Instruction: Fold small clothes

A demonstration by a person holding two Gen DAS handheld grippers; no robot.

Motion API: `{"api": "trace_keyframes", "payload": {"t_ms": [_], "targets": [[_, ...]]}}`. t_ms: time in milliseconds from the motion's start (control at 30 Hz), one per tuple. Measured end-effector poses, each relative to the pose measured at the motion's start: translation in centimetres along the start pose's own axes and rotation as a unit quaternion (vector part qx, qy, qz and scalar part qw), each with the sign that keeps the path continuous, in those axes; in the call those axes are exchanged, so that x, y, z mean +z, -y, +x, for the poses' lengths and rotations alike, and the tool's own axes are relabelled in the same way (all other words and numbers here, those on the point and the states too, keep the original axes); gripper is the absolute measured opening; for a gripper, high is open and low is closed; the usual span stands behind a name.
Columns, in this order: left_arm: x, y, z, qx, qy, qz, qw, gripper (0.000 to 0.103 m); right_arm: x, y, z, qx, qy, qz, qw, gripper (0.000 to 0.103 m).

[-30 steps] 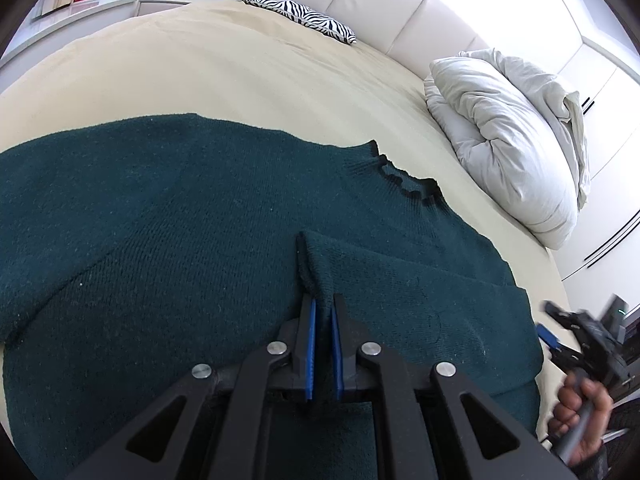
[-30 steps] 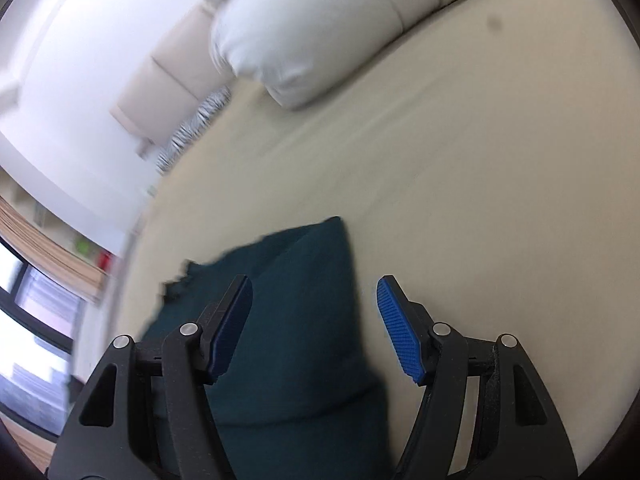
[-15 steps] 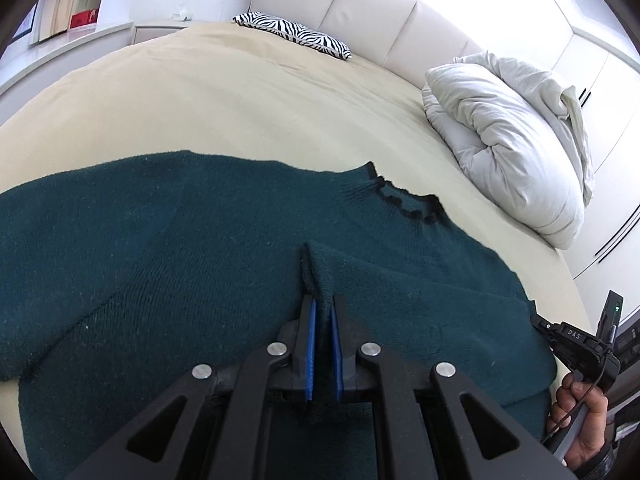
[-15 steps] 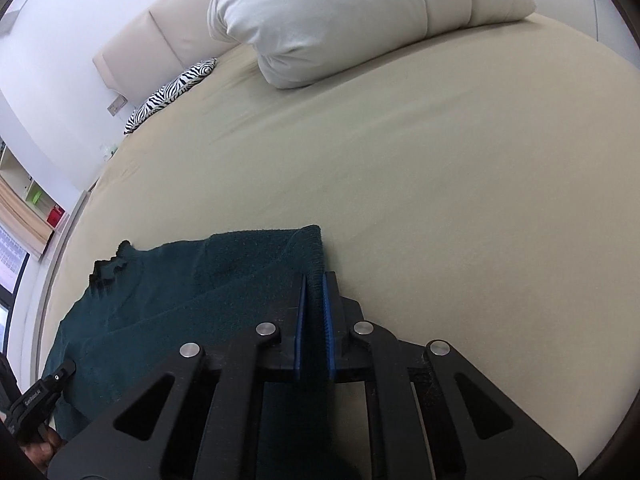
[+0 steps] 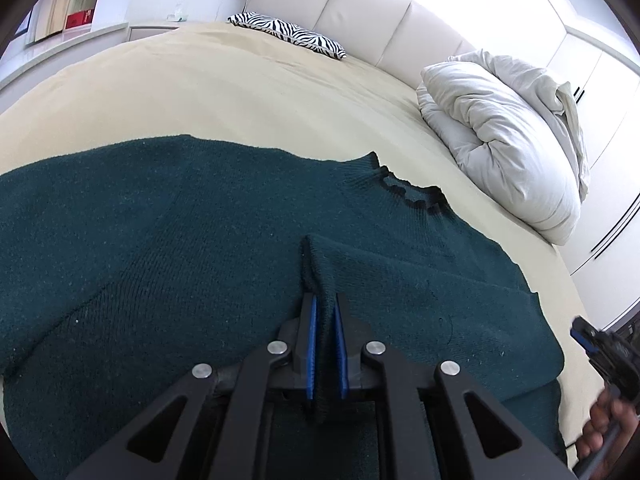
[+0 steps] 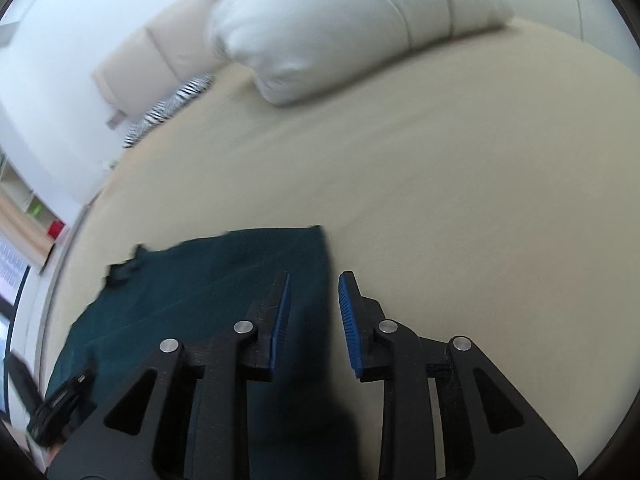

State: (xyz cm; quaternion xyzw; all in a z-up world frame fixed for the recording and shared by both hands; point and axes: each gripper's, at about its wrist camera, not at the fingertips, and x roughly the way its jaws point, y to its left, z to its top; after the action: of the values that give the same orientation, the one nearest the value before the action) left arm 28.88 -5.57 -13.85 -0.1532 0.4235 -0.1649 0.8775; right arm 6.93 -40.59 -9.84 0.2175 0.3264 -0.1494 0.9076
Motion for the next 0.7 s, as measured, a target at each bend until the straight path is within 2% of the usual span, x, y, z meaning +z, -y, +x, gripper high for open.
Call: {"api": "trace_keyframes", "payload": {"t_ms": [67, 100, 167, 200, 233, 267, 433, 500, 567, 600, 667, 700], "targets": [[-0.1, 0.1, 0.0, 0.002, 0.002, 0.002, 1.0000, 0.012, -1.1, -1.4, -0.5, 0.009, -0.013, -0.035, 0.999, 0.024], [-0.1, 0.1, -0.1, 0.003, 0.003, 0.003, 1.0000, 0.012, -1.9, -1.9, 0.3, 0.004, -0.035, -0.057, 0.998, 0.024], [-0.1, 0.2, -0.1, 0.003, 0.004, 0.005, 1.0000, 0.012, -3.4, -1.2, 2.4, -0.029, -0.080, -0.067, 0.994, 0.024], [-0.1, 0.1, -0.1, 0.003, 0.005, 0.005, 1.0000, 0.012, -4.0, -0.6, 2.9, -0.028, -0.084, -0.059, 0.994, 0.023], [-0.2, 0.1, -0.1, 0.003, 0.005, 0.005, 1.0000, 0.012, -4.5, 0.2, 2.4, -0.005, -0.061, -0.050, 0.997, 0.023], [-0.1, 0.1, -0.1, 0.002, 0.006, 0.005, 1.0000, 0.012, -4.7, 0.6, 2.0, -0.001, -0.058, -0.047, 0.997, 0.023], [-0.2, 0.0, -0.1, 0.001, 0.008, 0.005, 1.0000, 0.012, -4.4, 0.3, 0.4, -0.018, -0.058, -0.053, 0.997, 0.021], [-0.2, 0.0, -0.1, 0.001, 0.008, 0.006, 0.9999, 0.012, -4.4, -0.1, -1.3, -0.015, -0.038, -0.040, 0.998, 0.023], [-0.2, 0.0, -0.1, 0.001, 0.009, 0.006, 0.9999, 0.012, -4.3, -1.0, -2.0, -0.008, -0.020, -0.052, 0.998, 0.023], [-0.2, 0.0, -0.1, 0.001, 0.009, 0.006, 0.9999, 0.012, -4.6, -1.5, -1.7, -0.010, -0.022, -0.066, 0.997, 0.023], [-0.2, 0.0, -0.1, 0.002, 0.007, 0.006, 1.0000, 0.012, -5.9, -1.6, 1.0, -0.032, -0.068, -0.091, 0.993, 0.024], [-0.1, 0.0, -0.2, 0.000, 0.004, 0.004, 1.0000, 0.012, -6.6, -1.2, 1.7, -0.024, -0.059, -0.095, 0.993, 0.024]]}}
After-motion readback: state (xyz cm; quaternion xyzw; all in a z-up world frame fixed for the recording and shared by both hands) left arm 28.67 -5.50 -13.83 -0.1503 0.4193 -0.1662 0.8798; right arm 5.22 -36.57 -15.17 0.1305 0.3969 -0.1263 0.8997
